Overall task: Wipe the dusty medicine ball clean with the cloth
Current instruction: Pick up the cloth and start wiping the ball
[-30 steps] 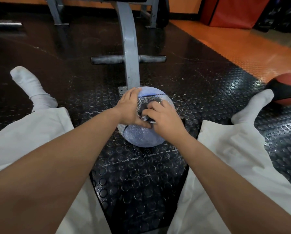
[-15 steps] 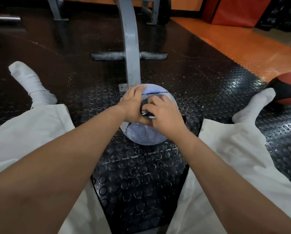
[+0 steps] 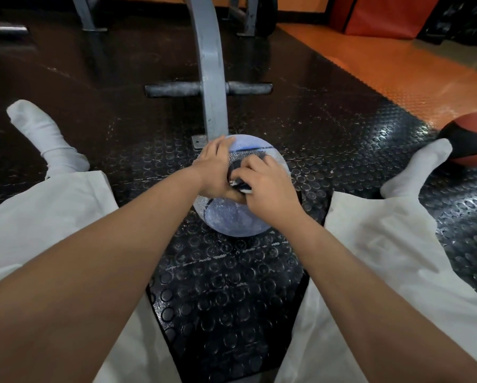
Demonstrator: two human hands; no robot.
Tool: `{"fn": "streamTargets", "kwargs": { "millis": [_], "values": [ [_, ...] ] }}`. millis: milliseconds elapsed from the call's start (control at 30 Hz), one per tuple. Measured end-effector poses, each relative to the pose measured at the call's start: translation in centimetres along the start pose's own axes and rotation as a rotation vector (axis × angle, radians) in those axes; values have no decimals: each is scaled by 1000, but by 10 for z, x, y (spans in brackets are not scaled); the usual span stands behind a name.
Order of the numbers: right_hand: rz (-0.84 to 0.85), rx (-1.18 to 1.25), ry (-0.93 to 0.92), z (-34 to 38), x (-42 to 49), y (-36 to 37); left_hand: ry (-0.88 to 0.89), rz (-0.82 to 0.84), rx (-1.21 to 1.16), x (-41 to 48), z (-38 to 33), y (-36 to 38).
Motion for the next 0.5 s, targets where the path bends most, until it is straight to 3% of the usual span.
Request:
{"fn": "streamTargets", "kwargs": {
  "millis": [100,233,500],
  "values": [
    [-40,88,40,-12,-7,-5,11,-28,-40,-7,-3,0],
    [-105,351,403,-48,-33,-6,-23,19,8,-7,-5,1],
    [0,259,369,-47,-22,-15,-128,132,46,15,-13,-17]
  ]
}}
Point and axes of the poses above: each hand's wrist, its own x-axis towards the middle knuckle, its own y-axis out of the palm, z = x × y, the point moved 6 cm from there along x, towards the middle knuckle, and after that the axes turned 11 degrees about y, right-handed, at the moved point
